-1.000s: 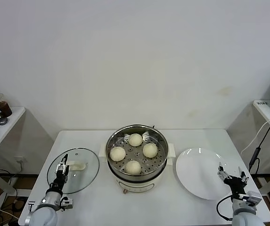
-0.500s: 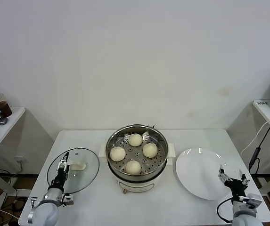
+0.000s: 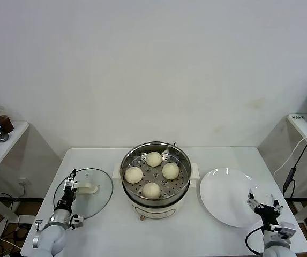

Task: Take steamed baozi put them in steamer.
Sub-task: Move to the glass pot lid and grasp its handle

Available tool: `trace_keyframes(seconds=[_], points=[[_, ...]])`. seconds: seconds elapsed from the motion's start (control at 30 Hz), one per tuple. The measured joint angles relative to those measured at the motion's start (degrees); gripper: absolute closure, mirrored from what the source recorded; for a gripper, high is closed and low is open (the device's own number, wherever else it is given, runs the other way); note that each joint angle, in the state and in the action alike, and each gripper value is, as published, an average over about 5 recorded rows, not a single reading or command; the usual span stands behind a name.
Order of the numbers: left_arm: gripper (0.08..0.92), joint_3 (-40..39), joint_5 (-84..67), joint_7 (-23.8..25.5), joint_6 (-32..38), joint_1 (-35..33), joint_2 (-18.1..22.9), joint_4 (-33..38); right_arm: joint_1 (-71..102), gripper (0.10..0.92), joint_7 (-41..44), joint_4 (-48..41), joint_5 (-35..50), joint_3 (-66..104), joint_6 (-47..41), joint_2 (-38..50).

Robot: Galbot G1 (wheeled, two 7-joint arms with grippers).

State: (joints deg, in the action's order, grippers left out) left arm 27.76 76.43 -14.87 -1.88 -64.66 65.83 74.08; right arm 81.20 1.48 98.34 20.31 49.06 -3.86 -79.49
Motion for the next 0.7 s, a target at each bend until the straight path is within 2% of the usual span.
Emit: trace_keyframes(seconds=[0.4,0.7], points=[[0.569,0.1,-1.8,2.5,1.1,0.2,-0.3,-0.4,0.0,0.203,0.0,0.0,-0.5,-0.2,0.1,0.0],[0.812,1.4,-4.3,6.5,-1.1,-1.5,0.7,3.9,-0.3,0.203,0.1,0.3,-0.4,-0.2,0.3,0.3]])
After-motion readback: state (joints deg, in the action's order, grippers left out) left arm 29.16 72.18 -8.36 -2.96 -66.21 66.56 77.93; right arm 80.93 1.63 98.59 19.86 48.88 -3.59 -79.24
